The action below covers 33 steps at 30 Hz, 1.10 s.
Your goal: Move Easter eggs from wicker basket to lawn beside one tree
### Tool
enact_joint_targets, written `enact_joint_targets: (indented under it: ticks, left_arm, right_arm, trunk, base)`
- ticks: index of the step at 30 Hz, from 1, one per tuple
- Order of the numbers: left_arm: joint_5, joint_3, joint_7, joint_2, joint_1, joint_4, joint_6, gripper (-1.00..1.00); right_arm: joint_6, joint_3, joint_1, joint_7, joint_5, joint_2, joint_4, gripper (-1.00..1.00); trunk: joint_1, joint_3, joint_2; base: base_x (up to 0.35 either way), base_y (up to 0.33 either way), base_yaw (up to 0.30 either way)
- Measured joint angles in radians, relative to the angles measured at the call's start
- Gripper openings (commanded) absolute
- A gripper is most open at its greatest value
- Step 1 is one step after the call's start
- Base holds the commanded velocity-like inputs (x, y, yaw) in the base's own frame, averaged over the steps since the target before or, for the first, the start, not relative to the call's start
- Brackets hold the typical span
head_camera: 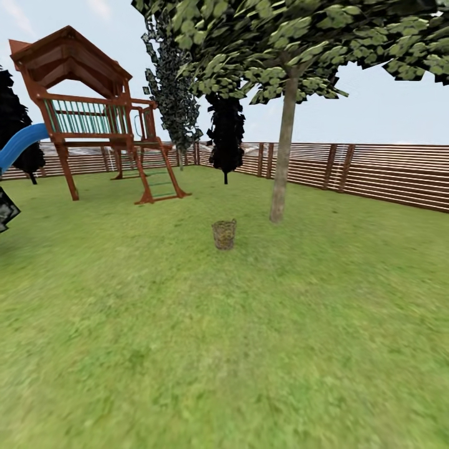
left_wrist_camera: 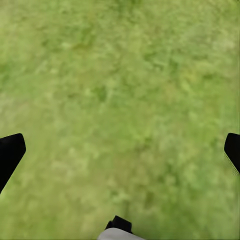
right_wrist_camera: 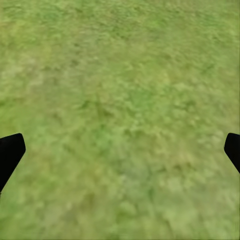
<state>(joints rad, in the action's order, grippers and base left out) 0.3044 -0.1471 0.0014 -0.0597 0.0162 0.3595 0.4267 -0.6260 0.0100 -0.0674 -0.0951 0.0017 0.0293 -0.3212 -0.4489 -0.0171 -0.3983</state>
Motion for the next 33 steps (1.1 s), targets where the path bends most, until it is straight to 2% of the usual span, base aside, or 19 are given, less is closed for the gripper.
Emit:
enact_joint_targets:
  ticks: [16,33]
  left_arm:
    - [-0.001,0.0,0.0,0.0,0.0,0.0,0.0,1.0]
    - [-0.001,0.001,0.0,0.0,0.0,0.0,0.0,1.0]
  right_arm:
    - [0.0,0.0,0.0,0.0,-0.002,-0.002,0.0,1.0]
    - [0.001,0.0,0.0,0.0,-0.001,-0.002,0.0,1.0]
  trunk:
    - [0.0,0.0,0.0]
    - [0.0,-0.011,0.0]
  base:
    - [0.342,0.07,0.002]
    - [0.342,0.071,0.03]
